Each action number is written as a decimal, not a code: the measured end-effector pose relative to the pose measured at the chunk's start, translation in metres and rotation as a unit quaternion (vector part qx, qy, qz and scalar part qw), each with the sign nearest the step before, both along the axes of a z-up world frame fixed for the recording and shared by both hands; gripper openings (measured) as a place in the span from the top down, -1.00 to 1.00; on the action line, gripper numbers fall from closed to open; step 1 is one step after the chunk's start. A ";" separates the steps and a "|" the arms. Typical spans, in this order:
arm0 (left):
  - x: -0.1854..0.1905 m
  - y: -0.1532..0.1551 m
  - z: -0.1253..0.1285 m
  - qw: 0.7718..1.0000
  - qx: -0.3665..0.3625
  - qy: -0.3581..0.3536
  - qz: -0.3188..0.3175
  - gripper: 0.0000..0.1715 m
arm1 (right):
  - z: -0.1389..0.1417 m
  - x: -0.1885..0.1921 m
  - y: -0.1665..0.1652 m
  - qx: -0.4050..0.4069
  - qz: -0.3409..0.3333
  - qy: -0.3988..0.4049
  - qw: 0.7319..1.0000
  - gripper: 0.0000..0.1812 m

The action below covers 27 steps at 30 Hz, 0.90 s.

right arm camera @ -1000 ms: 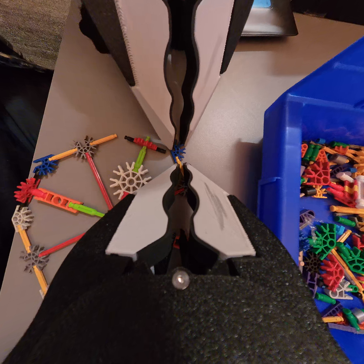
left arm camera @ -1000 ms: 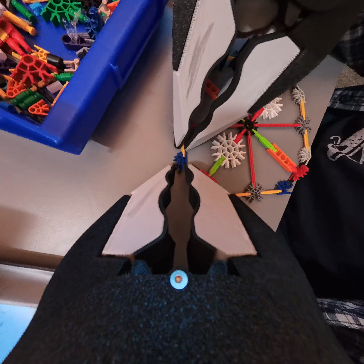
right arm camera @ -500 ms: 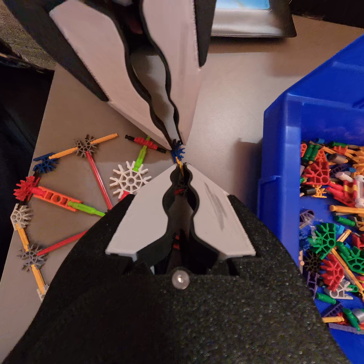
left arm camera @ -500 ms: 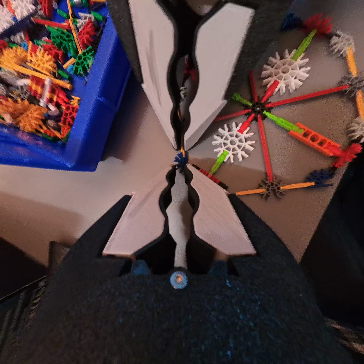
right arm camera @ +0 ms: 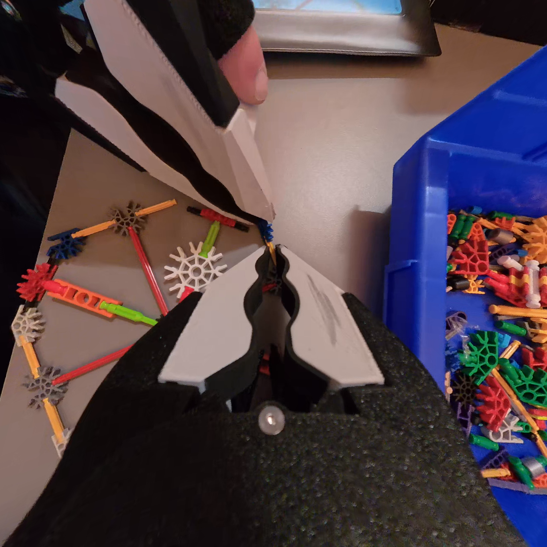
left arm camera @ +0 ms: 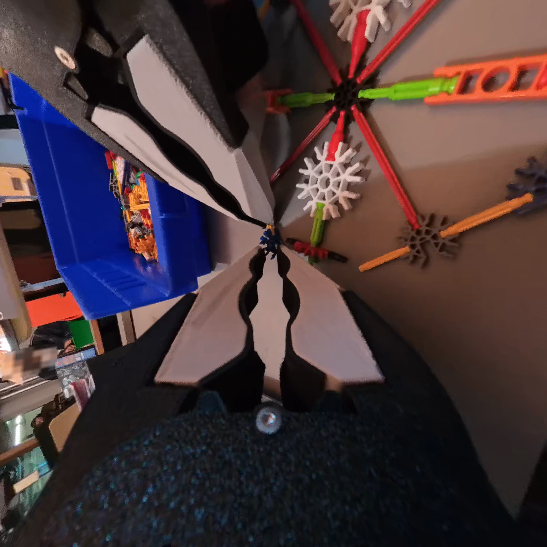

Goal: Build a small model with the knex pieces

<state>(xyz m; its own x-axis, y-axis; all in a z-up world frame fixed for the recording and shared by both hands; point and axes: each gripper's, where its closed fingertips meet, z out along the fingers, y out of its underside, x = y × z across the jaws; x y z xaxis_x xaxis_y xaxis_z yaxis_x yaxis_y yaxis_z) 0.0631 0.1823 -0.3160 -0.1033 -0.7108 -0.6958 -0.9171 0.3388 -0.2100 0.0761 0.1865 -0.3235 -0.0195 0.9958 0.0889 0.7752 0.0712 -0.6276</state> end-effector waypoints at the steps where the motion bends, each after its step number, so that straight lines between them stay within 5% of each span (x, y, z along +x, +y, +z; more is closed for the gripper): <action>1: 0.000 0.000 0.000 1.000 -0.009 -0.007 0.001 0.91 | 0.000 0.000 0.001 0.000 -0.002 0.000 1.000 0.96; 14: -0.002 -0.005 -0.001 0.970 -0.194 -0.127 0.076 0.91 | 0.004 -0.005 -0.001 0.007 0.001 0.006 1.000 0.92; 27: 0.002 -0.002 0.000 0.998 -0.049 -0.042 -0.003 0.94 | 0.002 -0.007 -0.003 0.062 0.039 -0.003 0.997 0.95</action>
